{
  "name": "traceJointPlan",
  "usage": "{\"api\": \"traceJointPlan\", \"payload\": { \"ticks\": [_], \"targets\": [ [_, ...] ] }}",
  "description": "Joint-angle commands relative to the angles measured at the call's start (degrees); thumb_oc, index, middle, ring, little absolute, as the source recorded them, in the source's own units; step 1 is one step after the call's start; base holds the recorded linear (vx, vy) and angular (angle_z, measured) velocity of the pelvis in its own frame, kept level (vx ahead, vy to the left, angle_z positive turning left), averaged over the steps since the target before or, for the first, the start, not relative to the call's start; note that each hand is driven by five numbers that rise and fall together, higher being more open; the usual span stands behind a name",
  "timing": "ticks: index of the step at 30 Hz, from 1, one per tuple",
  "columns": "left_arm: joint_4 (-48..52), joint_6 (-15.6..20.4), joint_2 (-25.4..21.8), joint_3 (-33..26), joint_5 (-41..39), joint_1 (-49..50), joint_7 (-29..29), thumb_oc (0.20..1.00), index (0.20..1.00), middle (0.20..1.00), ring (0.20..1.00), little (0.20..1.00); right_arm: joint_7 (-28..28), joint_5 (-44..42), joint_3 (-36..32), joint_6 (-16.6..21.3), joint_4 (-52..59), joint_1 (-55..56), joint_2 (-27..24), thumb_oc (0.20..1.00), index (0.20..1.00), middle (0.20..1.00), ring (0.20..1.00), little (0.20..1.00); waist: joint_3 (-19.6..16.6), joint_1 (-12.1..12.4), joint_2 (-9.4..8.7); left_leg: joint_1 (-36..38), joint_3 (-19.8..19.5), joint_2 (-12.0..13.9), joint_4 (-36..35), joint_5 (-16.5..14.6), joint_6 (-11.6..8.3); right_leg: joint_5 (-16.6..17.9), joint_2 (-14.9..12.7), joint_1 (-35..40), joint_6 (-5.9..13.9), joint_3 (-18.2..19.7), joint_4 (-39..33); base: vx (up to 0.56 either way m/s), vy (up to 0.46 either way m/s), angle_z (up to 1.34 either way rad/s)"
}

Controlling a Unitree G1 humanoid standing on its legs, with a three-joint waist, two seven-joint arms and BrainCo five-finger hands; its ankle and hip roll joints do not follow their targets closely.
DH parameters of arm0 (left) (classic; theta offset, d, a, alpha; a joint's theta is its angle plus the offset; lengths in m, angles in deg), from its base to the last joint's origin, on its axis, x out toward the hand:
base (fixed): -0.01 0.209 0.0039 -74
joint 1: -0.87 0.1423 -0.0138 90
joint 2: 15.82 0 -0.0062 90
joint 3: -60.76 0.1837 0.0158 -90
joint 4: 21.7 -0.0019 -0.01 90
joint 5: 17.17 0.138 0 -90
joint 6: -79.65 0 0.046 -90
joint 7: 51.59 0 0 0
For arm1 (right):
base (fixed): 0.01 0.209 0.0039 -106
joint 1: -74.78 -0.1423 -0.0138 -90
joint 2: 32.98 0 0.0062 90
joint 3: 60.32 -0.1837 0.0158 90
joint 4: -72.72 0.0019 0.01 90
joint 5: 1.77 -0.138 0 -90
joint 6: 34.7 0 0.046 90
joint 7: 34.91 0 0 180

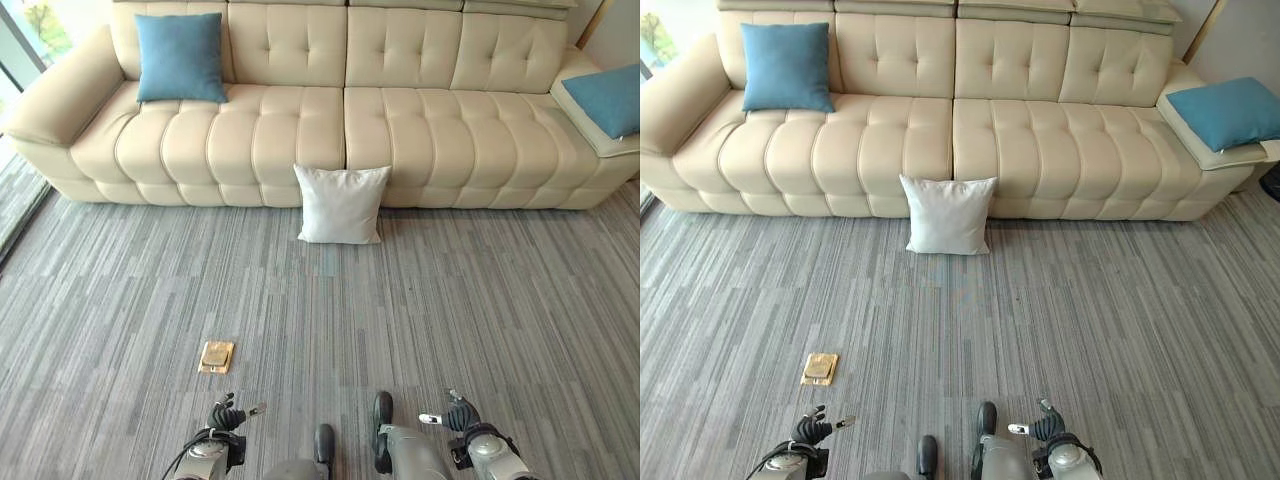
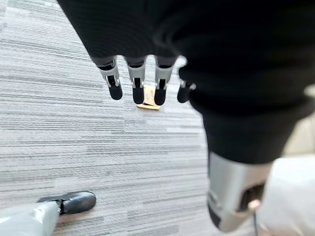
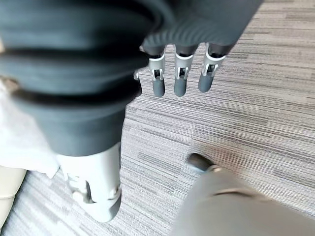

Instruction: Pick up all the scattered cushions and arrange them neatly on the sofa.

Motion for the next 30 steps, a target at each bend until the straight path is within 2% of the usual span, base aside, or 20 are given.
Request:
{"api": "traceJointPlan", "payload": {
  "ticks": [1, 3, 6, 8, 9, 12, 13, 14, 16, 17, 18, 22, 24, 25, 27, 28, 30],
  "targets": [
    [3.7, 1.7, 0.1, -1.3, -0.4, -1.1, 0.1, 1.000, 1.000, 1.000, 1.000, 1.000, 1.3, -0.1, -1.6, 0.6, 1.4, -0.5, -3.6, 1.000, 1.000, 1.000, 1.000, 1.000, 0.3, -0.9, 0.89, 5.6, -0.2, 5.7, 2.9, -8.6, -4.89, -2.1, 2.5, 5.9, -0.27, -0.4, 1.0, 0.33, -0.159, 0.02],
    [4.1, 1.6, 0.7, -1.4, -1.2, -0.5, -0.2, 1.000, 1.000, 1.000, 1.000, 1.000, 1.3, -0.8, -2.1, 1.0, 1.0, -0.3, -3.8, 1.000, 1.000, 1.000, 1.000, 1.000, -0.3, -1.1, 1.28, 5.2, 0.0, 6.3, 5.6, -9.4, -5.71, -3.0, 3.0, 7.4, -1.16, -0.3, 0.8, 0.25, -0.136, 0.16],
    [4.0, 1.4, 1.2, -1.4, -1.9, -0.2, -0.4, 1.000, 1.000, 1.000, 1.000, 1.000, 1.1, -1.7, -2.3, 1.3, 0.8, -0.5, -4.3, 1.000, 1.000, 1.000, 1.000, 1.000, -0.1, -1.1, 1.69, 3.0, -0.2, 6.1, 14.6, -6.9, -7.51, -4.6, 3.6, 9.8, -2.66, 0.3, 1.1, 0.20, -0.112, 0.21],
    [3.8, 1.4, 1.5, -1.2, -2.4, -0.4, -0.4, 1.000, 1.000, 1.000, 1.000, 1.000, 1.2, -1.9, -2.5, 1.2, 0.2, -0.7, -4.6, 1.000, 1.000, 1.000, 1.000, 1.000, 0.5, -0.8, 1.41, -0.4, 0.2, 6.3, 20.1, -4.7, -8.25, -6.0, 3.3, 11.7, -3.52, 0.6, 1.0, 0.18, -0.066, -0.07],
    [3.8, 1.3, 1.6, -1.1, -2.5, -0.5, -0.5, 1.000, 1.000, 1.000, 1.000, 1.000, 1.2, -1.9, -2.5, 1.1, -0.1, -0.7, -4.6, 1.000, 1.000, 1.000, 1.000, 1.000, 0.7, -0.7, 1.29, -1.7, 0.8, 6.5, 21.4, -4.7, -8.15, -6.5, 3.2, 12.2, -3.78, 0.7, 1.0, 0.18, -0.021, 0.07],
    [3.5, 1.1, 1.7, -0.9, -2.2, -0.2, -0.5, 1.000, 1.000, 1.000, 1.000, 1.000, 1.2, -2.2, -2.6, 1.2, -1.1, -0.7, -4.9, 1.000, 1.000, 1.000, 1.000, 1.000, 0.7, 0.2, 0.44, -5.0, 1.5, 7.1, 18.8, -7.0, -7.15, -8.0, 2.2, 14.5, -3.57, 1.1, 0.5, 0.23, 0.011, -0.07],
    [3.6, 1.0, 1.7, -0.7, -2.2, -0.2, -0.5, 1.000, 1.000, 1.000, 1.000, 1.000, 1.2, -2.2, -2.6, 1.3, -1.1, -0.6, -5.0, 1.000, 1.000, 1.000, 1.000, 1.000, 0.7, 0.5, 0.36, -5.9, 1.3, 7.5, 17.0, -6.5, -7.24, -8.5, 2.0, 15.3, -3.32, 1.2, 0.3, 0.25, 0.058, 0.04],
    [3.5, 1.0, 1.8, -0.7, -2.1, -0.1, -0.6, 1.000, 1.000, 1.000, 1.000, 1.000, 1.2, -2.2, -2.6, 1.3, -1.3, -0.6, -5.1, 1.000, 1.000, 1.000, 1.000, 1.000, 0.7, 0.7, 0.53, -6.8, 1.1, 8.2, 15.1, -5.1, -7.54, -9.0, 2.0, 16.0, -3.20, 1.1, 0.0, 0.25, 0.084, 0.15],
    [3.9, 0.8, 1.8, -0.4, -2.2, -0.1, -0.3, 1.000, 1.000, 1.000, 1.000, 1.000, 1.3, -2.0, -2.5, 1.2, -1.6, -0.6, -5.5, 1.000, 1.000, 1.000, 1.000, 1.000, 0.9, 1.2, 1.10, -8.7, 1.0, 10.4, 10.1, -0.4, -8.34, -10.2, 2.1, 17.7, -3.10, 1.0, -0.5, 0.29, 0.148, 0.01],
    [3.7, 0.9, 1.9, -0.2, -2.4, -0.2, 0.0, 1.000, 1.000, 1.000, 1.000, 1.000, 1.6, -1.8, -2.4, 0.9, -1.8, -0.8, -5.6, 1.000, 1.000, 1.000, 1.000, 1.000, 1.2, 1.8, 1.33, -11.0, 1.4, 12.3, 6.6, 3.5, -9.22, -11.1, 1.8, 19.6, -2.77, 1.1, -1.0, 0.24, 0.150, 0.10],
    [3.7, 0.9, 1.8, -0.2, -2.4, -0.2, 0.0, 1.000, 1.000, 1.000, 1.000, 1.000, 1.6, -1.8, -2.4, 0.9, -1.8, -0.8, -5.6, 1.000, 1.000, 1.000, 1.000, 1.000, 1.3, 1.8, 1.26, -10.8, 1.5, 12.2, 6.5, 3.5, -9.22, -11.1, 1.8, 19.7, -2.76, 1.1, -1.0, 0.25, 0.176, 0.18],
    [3.2, 1.2, 1.9, -0.5, -2.6, 0.1, 0.6, 1.000, 1.000, 1.000, 1.000, 1.000, 1.7, -1.1, -2.5, 0.3, -2.1, 0.1, -5.7, 1.000, 1.000, 1.000, 1.000, 1.000, 1.3, 2.6, 0.91, -14.6, 5.4, 14.8, 2.9, 5.6, -10.36, -11.9, 0.0, 22.8, -1.43, 1.3, -2.3, 0.24, 0.225, 0.00],
    [3.0, 1.3, 1.8, -0.7, -2.4, 0.4, 0.3, 1.000, 1.000, 1.000, 1.000, 1.000, 1.4, -0.7, -2.7, 0.2, -2.2, 0.3, -5.5, 1.000, 1.000, 1.000, 1.000, 1.000, 0.3, 3.0, 1.53, -13.7, 4.8, 14.9, 2.4, 6.9, -10.46, -11.9, -0.5, 23.9, -0.57, 1.8, -2.3, 0.26, 0.264, -0.04],
    [3.0, 1.3, 1.8, -0.7, -2.4, 0.4, 0.3, 1.000, 1.000, 1.000, 1.000, 1.000, 1.4, -0.7, -2.7, 0.3, -2.2, 0.3, -5.5, 1.000, 1.000, 1.000, 1.000, 1.000, 0.3, 3.0, 1.52, -13.7, 4.7, 14.9, 2.4, 6.9, -10.46, -11.9, -0.5, 24.0, -0.56, 1.7, -2.3, 0.31, 0.326, -0.03],
    [0.8, 1.3, 1.6, -0.5, -1.0, 0.0, -0.5, 1.000, 1.000, 1.000, 1.000, 1.000, 0.7, -0.4, -2.8, 0.2, -3.6, 0.1, -4.5, 1.000, 1.000, 1.000, 1.000, 1.000, -1.5, 3.3, 0.71, -14.0, 4.5, 12.5, 5.7, 5.0, -9.11, -10.8, -3.5, 23.9, 0.94, 2.7, -0.3, 0.35, 0.375, 0.03],
    [0.7, 1.2, 1.2, -0.4, -0.6, 0.0, -0.6, 1.000, 1.000, 1.000, 1.000, 1.000, 0.4, -0.5, -2.8, 0.1, -3.5, 0.2, -4.1, 1.000, 1.000, 1.000, 1.000, 1.000, -1.6, 3.4, 0.37, -13.5, 4.8, 11.8, 6.4, 4.0, -8.36, -10.2, -4.3, 22.7, 1.21, 3.2, 2.5, 0.25, 0.303, 0.00],
    [1.0, 1.0, 0.0, -0.4, 0.0, -0.4, -0.8, 1.000, 1.000, 1.000, 1.000, 1.000, 0.1, -0.4, -2.2, -0.1, -3.1, -0.4, -3.2, 1.000, 1.000, 1.000, 1.000, 1.000, -0.9, 3.4, -0.29, -12.0, 5.5, 10.4, 7.1, 1.7, -6.41, -6.6, -5.9, 18.5, 1.77, 4.1, 11.5, 0.16, 0.236, 0.08]
  ]
}}
